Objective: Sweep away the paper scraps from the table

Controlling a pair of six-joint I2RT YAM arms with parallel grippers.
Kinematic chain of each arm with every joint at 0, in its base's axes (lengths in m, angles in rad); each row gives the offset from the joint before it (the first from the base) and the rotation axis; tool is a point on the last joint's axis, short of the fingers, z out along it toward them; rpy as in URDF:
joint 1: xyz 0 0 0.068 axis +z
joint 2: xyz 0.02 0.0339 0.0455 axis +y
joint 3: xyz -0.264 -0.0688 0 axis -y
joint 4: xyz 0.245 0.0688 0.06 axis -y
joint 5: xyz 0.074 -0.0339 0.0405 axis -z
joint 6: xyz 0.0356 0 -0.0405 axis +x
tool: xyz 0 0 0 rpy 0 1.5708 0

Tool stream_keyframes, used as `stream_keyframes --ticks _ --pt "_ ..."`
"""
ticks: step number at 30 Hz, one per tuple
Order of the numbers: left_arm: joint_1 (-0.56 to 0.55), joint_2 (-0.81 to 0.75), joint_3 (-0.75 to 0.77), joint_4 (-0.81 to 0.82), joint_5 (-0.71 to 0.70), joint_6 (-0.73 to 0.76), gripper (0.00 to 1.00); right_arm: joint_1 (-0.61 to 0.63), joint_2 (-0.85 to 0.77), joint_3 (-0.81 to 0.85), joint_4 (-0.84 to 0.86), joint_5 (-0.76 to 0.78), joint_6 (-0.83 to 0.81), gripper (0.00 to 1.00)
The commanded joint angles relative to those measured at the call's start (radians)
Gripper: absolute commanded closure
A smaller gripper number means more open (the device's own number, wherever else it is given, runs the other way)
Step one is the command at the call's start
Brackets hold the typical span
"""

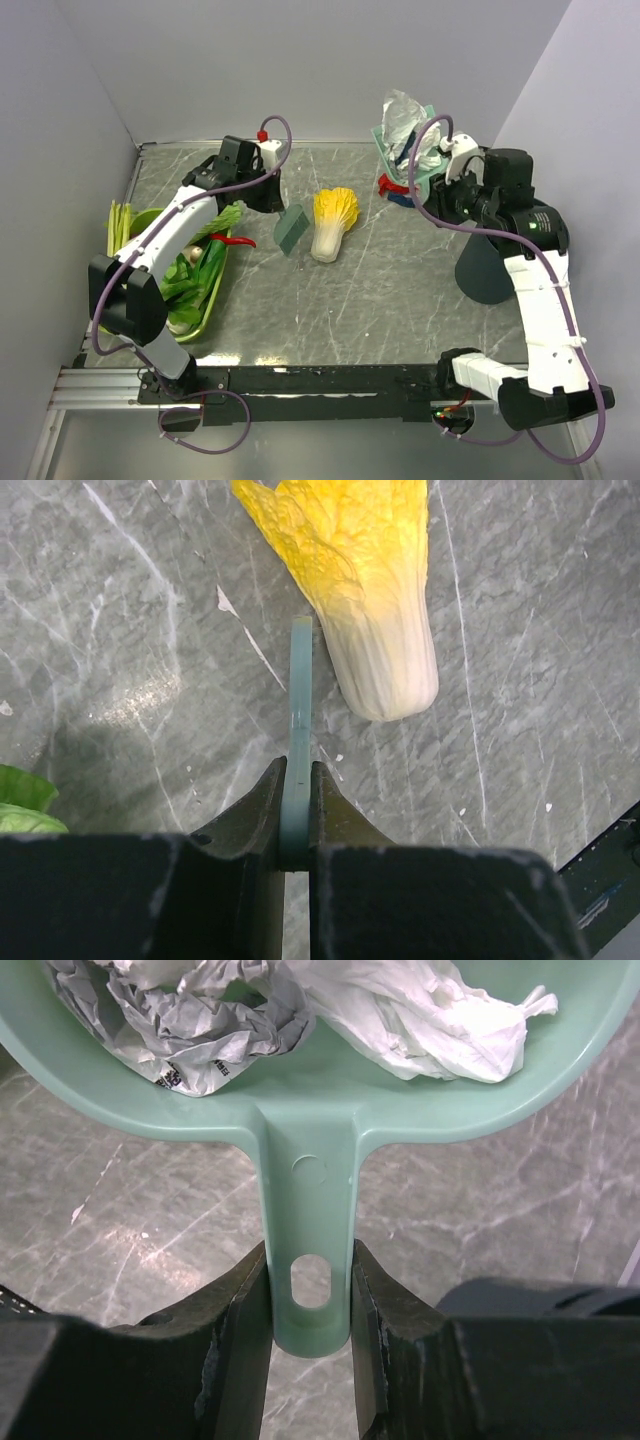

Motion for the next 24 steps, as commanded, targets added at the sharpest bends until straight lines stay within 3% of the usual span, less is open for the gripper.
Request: stream_keyframes --ticks 1,9,16,24 --pt "-0.001 -0.058 0.012 0.043 -0.023 -0.009 0.99 -0.040 -0.040 0.048 -0.042 0.044 0.047 1.00" --pt "-0.001 -0.085 -0.003 0.046 -0.049 0.016 0.99 -0.222 -0.117 -0.016 -0.062 0.080 0.081 1.00" --pt "-0.001 -0.087 0.003 0.047 0.009 -0.038 0.99 -0.368 -0.175 0.004 -0.148 0.101 0.124 1.00" --pt "-0.001 -0.082 -0.016 0.056 0.003 -0.064 0.99 -0.463 -0.216 0.012 -0.234 0.179 0.110 1.00"
